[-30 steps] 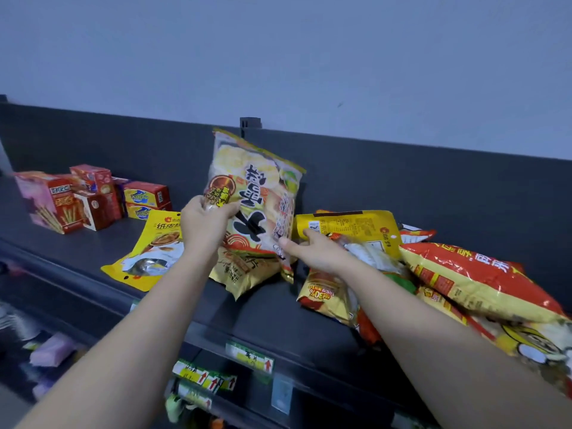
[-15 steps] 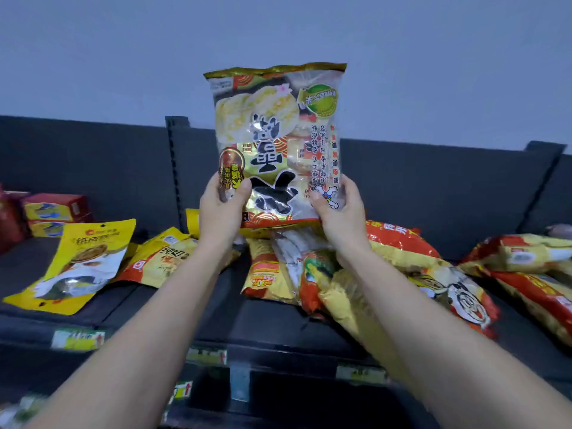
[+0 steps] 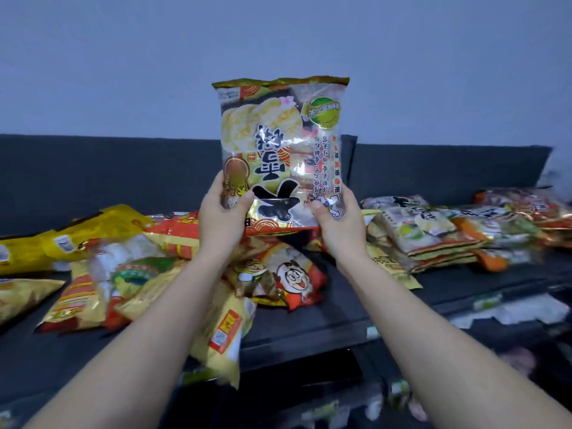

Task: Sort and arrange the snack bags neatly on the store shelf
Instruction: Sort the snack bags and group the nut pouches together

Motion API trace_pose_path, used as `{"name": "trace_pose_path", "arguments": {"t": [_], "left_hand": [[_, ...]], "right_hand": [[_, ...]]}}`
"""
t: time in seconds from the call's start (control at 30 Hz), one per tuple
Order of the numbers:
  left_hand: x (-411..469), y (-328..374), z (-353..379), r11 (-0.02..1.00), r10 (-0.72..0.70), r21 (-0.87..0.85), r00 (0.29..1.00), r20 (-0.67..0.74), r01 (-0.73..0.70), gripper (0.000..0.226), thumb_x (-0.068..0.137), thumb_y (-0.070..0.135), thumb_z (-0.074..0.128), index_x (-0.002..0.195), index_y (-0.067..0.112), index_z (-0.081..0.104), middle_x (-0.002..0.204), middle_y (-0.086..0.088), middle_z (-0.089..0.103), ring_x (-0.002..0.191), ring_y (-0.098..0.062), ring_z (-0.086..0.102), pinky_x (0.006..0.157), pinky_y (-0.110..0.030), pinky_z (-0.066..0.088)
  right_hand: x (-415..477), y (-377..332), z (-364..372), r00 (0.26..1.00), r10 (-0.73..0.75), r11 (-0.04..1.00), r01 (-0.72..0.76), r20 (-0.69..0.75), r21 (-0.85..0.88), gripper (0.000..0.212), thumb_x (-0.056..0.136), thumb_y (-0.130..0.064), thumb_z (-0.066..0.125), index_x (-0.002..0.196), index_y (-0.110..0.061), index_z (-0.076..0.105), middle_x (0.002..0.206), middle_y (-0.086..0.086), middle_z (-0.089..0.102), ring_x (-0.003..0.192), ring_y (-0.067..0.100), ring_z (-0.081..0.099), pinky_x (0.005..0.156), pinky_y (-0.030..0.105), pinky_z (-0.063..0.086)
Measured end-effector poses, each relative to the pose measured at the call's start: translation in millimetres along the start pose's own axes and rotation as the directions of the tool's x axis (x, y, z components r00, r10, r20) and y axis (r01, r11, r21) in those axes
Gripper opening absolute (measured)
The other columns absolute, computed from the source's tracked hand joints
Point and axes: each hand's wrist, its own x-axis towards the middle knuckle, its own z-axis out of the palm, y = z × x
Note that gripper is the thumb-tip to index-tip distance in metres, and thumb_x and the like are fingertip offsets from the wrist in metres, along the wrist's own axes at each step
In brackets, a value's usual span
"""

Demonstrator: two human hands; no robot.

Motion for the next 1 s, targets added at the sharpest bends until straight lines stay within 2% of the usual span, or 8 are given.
{"name": "trace_pose_path", "arguments": {"t": [0.23,0.37,0.5,0.6,0.67,0.77,0.9,1.0], "left_hand": [[-29,-2,133,0.997,-0.075,0.018,0.991,0.111,0.073,0.058,0.075,0.052,0.061,0.13,0.037,0.052,0.118,0.007,0.064,0.111,-0.015,0.059,0.097,-0.045,0.049],[-38,-4,196,0.995,-0.091,0.046,0.977,0.196,0.083,0.043,0.086,0.033,0.06,0.128,0.035,0.052,0.113,0.006,0.065,0.105,-0.016,0.061,0.095,-0.041,0.049],[-34,-10,248,0.987,-0.153,0.1,0.943,0.295,0.128,0.06,0.08,0.041,0.056,0.138,0.035,0.041,0.125,0.007,0.06,0.114,-0.017,0.058,0.099,-0.045,0.048],[-26,-12,283,0.985,-0.16,0.113,0.919,0.36,0.128,0.075,0.084,0.038,0.063,0.149,0.03,0.026,0.143,0.006,0.048,0.131,-0.018,0.045,0.108,-0.047,0.04],[-19,-16,306,0.981,-0.186,0.122,0.902,0.39,0.15,0.084,0.088,0.032,0.067,0.153,0.027,0.015,0.15,0.004,0.038,0.137,-0.018,0.037,0.112,-0.044,0.035],[-5,-30,335,0.97,-0.227,0.183,0.862,0.454,0.159,0.098,0.083,0.041,0.072,0.154,0.022,0.007,0.153,0.001,0.032,0.14,-0.018,0.032,0.113,-0.041,0.032],[13,-45,363,0.946,-0.266,0.305,0.809,0.524,0.114,0.091,0.083,0.044,0.07,0.152,0.016,0.019,0.148,0.002,0.038,0.139,-0.02,0.034,0.108,-0.033,0.033],[19,-56,377,0.893,-0.265,0.449,0.781,0.566,-0.022,0.067,0.084,0.05,0.065,0.141,0.025,0.042,0.133,-0.002,0.055,0.12,-0.021,0.051,0.095,-0.032,0.044]], "right_hand": [[36,56,-124,0.999,0.01,0.997,-0.013,-0.038,-0.08,0.063,0.091,-0.029,0.066,0.147,-0.022,0.038,0.145,-0.005,0.046,0.133,0.012,0.042,0.111,0.034,0.034],[58,78,-177,0.997,0.005,0.99,-0.015,-0.076,-0.142,0.065,0.09,-0.027,0.066,0.147,-0.024,0.034,0.147,-0.004,0.044,0.133,0.016,0.041,0.11,0.038,0.036],[84,102,-213,0.994,0.031,0.985,-0.048,-0.104,-0.164,0.059,0.091,-0.028,0.065,0.143,-0.027,0.036,0.137,-0.011,0.048,0.13,0.015,0.043,0.103,0.034,0.038],[108,121,-235,0.993,0.071,0.975,-0.09,-0.097,-0.202,0.061,0.093,-0.032,0.061,0.147,-0.026,0.032,0.146,-0.003,0.044,0.136,0.018,0.039,0.105,0.035,0.035],[125,135,-245,0.992,0.107,0.97,-0.119,-0.07,-0.211,0.071,0.089,-0.038,0.065,0.149,-0.023,0.029,0.149,-0.001,0.04,0.138,0.019,0.036,0.109,0.036,0.032],[150,154,-255,0.987,0.162,0.96,-0.152,0.023,-0.234,0.1,0.071,-0.052,0.077,0.151,-0.024,0.023,0.151,-0.001,0.035,0.141,0.019,0.03,0.115,0.044,0.029],[179,176,-265,0.971,0.197,0.952,-0.158,0.132,-0.264,0.098,0.071,-0.053,0.078,0.15,-0.028,0.026,0.153,-0.002,0.034,0.144,0.019,0.026,0.117,0.046,0.027],[197,197,-273,0.971,0.202,0.914,-0.139,0.13,-0.38,0.085,0.082,-0.053,0.068,0.151,-0.022,0.029,0.154,-0.003,0.034,0.143,0.018,0.03,0.114,0.038,0.03]]}}
